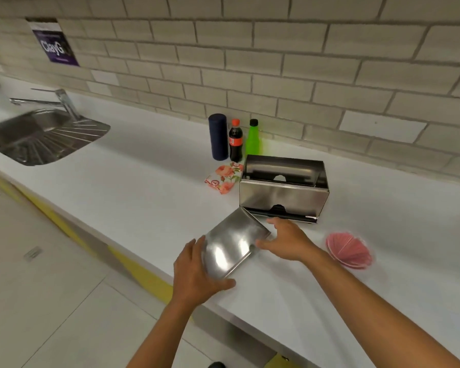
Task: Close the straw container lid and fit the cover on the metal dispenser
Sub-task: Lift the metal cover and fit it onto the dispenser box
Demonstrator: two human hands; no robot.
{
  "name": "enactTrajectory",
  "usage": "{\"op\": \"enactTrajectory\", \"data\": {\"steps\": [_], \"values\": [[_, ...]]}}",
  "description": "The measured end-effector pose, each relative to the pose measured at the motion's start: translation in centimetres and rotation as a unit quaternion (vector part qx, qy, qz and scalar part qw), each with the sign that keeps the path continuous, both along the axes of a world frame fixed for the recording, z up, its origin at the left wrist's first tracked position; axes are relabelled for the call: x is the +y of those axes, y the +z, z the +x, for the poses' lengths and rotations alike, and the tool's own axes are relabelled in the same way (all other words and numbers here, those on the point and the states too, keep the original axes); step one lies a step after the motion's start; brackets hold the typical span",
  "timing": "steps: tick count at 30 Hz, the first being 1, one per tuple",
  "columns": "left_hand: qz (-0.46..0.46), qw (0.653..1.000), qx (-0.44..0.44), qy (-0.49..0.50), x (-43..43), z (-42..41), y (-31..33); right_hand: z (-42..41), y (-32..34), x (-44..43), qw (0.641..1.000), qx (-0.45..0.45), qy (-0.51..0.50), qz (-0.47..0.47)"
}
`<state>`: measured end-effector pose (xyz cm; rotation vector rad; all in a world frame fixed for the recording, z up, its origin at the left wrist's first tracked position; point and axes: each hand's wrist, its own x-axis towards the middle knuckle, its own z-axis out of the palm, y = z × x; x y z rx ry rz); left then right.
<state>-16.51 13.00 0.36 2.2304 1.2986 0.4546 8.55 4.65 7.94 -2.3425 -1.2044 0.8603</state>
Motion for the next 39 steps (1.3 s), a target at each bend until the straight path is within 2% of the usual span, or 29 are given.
{"op": "enactTrajectory", "data": {"steps": [5,9,15,22,31,39], "values": [[0.004,0.998,0.030,-0.047,2.5,1.8,-1.0,0.0,-1.1,1.6,0.999,-0.017,0.013,-0.032],[0.005,0.996,0.041,-0.078,4.2,3.0,-1.6,-0.7,-1.1,3.0,0.989,-0.113,0.088,-0.038],[0.029,0.994,0.029,-0.100,5.4,3.5,-2.2,-3.3,-0.1,5.1,0.943,-0.217,0.248,-0.041],[-0.045,0.984,0.039,-0.170,7.2,1.8,-1.1,-6.1,1.6,7.4,0.893,-0.287,0.336,-0.086],[-0.057,0.961,0.019,-0.270,10.0,-0.2,2.5,-7.9,3.3,7.7,0.890,-0.304,0.317,-0.122],[-0.033,0.941,0.005,-0.337,11.1,1.7,6.2,-6.7,7.0,5.9,0.912,-0.307,0.253,-0.098]]}}
